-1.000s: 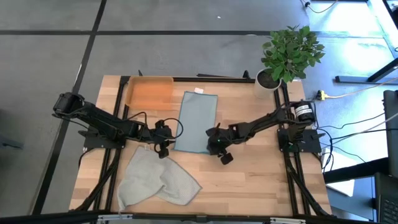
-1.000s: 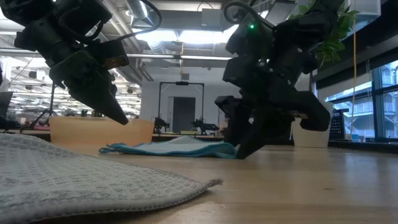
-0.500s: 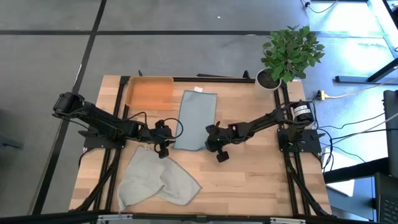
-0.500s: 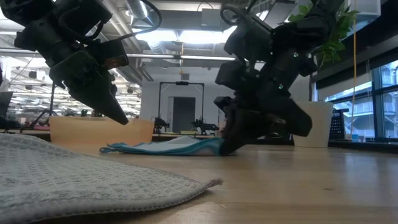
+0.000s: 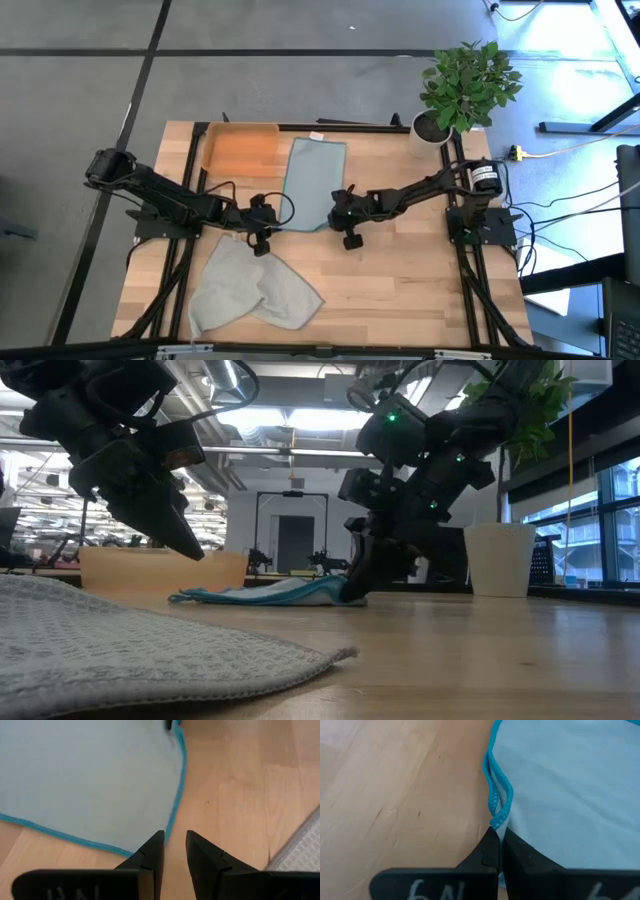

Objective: Roll microfiber towels into tight, uniform cylinder then place into a basket
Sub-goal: Fold the blue microfiber cloth

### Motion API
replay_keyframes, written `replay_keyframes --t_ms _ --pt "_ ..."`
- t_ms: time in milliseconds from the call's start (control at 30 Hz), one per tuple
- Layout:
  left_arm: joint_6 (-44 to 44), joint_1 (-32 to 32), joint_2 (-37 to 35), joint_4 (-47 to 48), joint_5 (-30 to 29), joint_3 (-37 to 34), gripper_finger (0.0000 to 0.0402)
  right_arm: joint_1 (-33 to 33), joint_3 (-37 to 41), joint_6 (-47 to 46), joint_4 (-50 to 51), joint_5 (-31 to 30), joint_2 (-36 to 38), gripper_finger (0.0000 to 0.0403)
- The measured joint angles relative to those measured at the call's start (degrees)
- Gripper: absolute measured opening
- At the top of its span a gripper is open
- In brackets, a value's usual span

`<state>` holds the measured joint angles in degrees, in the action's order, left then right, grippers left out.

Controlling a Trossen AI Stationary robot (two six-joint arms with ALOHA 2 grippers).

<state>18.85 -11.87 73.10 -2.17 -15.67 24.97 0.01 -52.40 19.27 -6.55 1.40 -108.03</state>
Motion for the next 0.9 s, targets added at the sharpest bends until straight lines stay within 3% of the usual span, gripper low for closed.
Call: replay_keyframes --t_ms 467,667,900 --pt "-1.2 0.1 3.1 -0.2 0.2 0.1 0.0092 -0.3 0.0 -0.2 -2.7 1.1 0.0 0.0006" --pt "-10.8 0.1 6.2 -0.5 -3.8 0.1 0.0101 -0.3 0.0 -0.2 -3.0 1.3 0.1 0.0007" --pt "-15.0 0.1 8.4 -1.0 -5.3 0.1 0.0102 -0.6 -0.9 -1.1 -2.9 1.3 0.1 0.0007"
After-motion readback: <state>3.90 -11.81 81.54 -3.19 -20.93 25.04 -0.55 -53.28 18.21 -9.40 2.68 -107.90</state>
